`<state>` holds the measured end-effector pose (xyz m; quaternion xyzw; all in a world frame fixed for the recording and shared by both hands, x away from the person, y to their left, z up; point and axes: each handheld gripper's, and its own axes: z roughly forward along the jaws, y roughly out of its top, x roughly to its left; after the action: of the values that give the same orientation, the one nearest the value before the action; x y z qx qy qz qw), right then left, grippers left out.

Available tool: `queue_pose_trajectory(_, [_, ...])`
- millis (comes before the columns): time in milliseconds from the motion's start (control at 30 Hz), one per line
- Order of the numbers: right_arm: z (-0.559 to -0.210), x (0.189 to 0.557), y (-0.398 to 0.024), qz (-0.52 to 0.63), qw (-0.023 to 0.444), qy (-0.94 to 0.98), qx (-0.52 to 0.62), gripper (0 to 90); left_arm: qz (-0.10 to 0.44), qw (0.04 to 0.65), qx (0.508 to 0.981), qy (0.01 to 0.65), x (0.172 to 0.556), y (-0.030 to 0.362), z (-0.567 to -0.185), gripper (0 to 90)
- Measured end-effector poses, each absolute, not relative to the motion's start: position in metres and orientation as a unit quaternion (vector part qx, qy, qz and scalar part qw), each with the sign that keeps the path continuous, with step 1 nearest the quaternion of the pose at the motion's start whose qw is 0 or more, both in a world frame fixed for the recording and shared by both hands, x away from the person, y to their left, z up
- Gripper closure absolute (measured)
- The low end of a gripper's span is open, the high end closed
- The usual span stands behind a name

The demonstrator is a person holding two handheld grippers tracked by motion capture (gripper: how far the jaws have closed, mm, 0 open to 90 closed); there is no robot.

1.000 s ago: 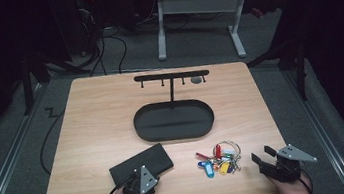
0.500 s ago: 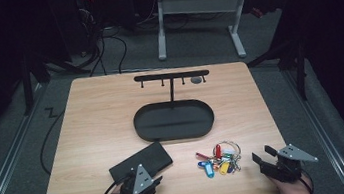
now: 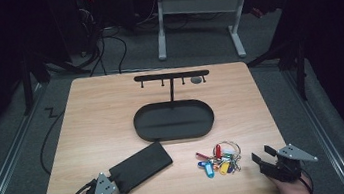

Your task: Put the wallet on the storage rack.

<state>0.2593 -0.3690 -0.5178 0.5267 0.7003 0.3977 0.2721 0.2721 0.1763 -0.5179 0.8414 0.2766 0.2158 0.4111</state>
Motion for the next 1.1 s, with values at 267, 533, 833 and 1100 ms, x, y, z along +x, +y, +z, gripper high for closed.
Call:
queue_pose_trajectory(267, [-0.519, 0.260, -0.368, 0.397, 0.268, 0.701, 0.528, 38.8, 0.225, 0.384, 0.858, 0.256, 0.272, 0.165, -0.527, 42.4])
queue_pose_trajectory(533, [-0.519, 0.261, -0.368, 0.397, 0.265, 0.704, 0.526, 38.8, 0.234, 0.378, 0.861, 0.246, 0.272, 0.160, -0.531, 41.4])
queue_pose_trajectory(833, [-0.520, 0.261, -0.367, 0.398, 0.259, 0.702, 0.530, 38.8, 0.278, 0.360, 0.862, 0.222, 0.267, 0.156, -0.537, 47.6])
queue_pose_trajectory(1100, [-0.521, 0.261, -0.369, 0.400, 0.255, 0.702, 0.531, 38.8, 0.275, 0.362, 0.863, 0.221, 0.267, 0.158, -0.535, 59.5])
